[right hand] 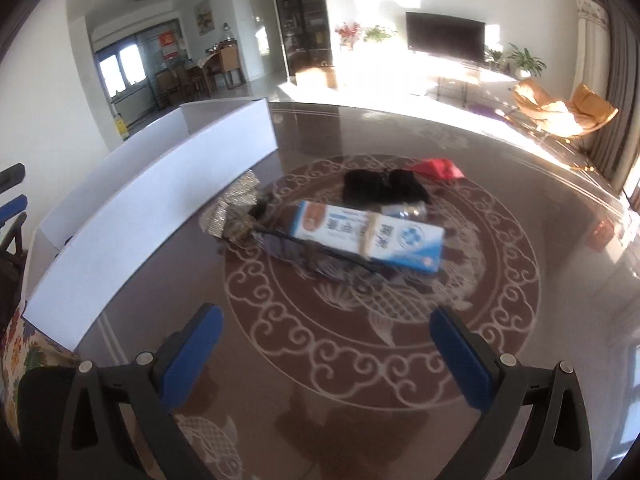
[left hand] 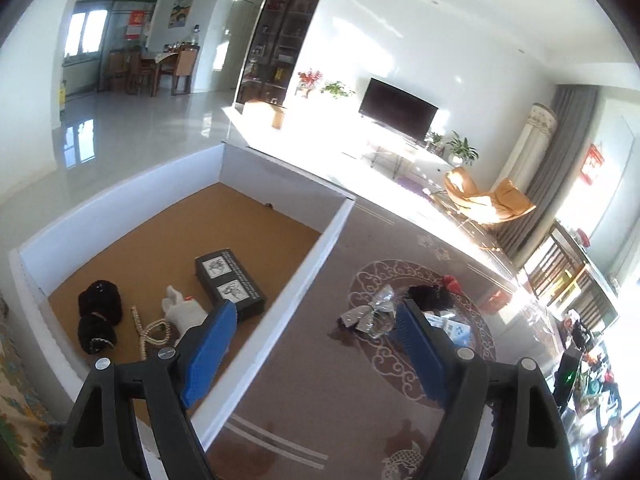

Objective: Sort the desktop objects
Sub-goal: 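Move both open tools back over the table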

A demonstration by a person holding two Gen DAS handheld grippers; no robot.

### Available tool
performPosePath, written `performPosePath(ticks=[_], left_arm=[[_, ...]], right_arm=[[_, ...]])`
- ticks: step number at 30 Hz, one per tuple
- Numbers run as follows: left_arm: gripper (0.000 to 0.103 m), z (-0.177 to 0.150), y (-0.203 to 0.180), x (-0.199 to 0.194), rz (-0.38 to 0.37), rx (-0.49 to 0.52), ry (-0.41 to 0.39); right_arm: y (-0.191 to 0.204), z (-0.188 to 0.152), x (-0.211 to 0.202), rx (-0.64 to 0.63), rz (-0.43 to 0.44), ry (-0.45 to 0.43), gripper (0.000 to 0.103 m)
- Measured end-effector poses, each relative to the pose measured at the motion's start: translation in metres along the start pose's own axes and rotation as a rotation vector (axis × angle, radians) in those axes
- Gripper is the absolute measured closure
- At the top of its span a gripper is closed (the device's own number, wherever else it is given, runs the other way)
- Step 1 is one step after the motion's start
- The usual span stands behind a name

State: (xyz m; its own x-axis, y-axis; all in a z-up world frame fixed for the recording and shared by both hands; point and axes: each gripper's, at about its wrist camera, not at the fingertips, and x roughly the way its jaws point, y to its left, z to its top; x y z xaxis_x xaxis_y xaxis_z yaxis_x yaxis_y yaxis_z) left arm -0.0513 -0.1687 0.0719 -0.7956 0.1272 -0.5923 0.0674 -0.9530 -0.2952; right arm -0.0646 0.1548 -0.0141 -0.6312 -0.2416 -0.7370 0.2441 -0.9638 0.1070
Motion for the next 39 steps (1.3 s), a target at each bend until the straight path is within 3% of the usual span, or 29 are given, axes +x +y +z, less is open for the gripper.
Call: performPosePath(ticks=[7, 12, 20, 29, 39], left_arm=[[0.020, -0.038, -0.101, 0.025, -0.202, 0.190, 0.103], [0.020, -0.090, -0.141, 0.072, -0.205, 0.306, 0.218], [0.020, -0.145, -0.127, 0.136, -0.117, 0.340, 0.367], [0.020, -0.159, -0.121, 0.139, -0.068, 0.367, 0.340], [0.020, -0.157, -0.111, 0.146, -0.053, 0.321, 0.347]], right_arm=[[-0.087, -0.057, -0.018, 0.119, -0.208, 0.047, 0.000], [-0.094, -0.074, -0.010, 0.124, -0.229, 0.080, 0.000], [-0.083, -0.083, 0.005, 0.101, -0.219, 0.108, 0.000], [-0.081, -0.084, 0.007, 0.106, -0.235, 0.106, 0.000], [-0.082, -0.084, 0.007, 0.106, -0.235, 0.106, 0.000]])
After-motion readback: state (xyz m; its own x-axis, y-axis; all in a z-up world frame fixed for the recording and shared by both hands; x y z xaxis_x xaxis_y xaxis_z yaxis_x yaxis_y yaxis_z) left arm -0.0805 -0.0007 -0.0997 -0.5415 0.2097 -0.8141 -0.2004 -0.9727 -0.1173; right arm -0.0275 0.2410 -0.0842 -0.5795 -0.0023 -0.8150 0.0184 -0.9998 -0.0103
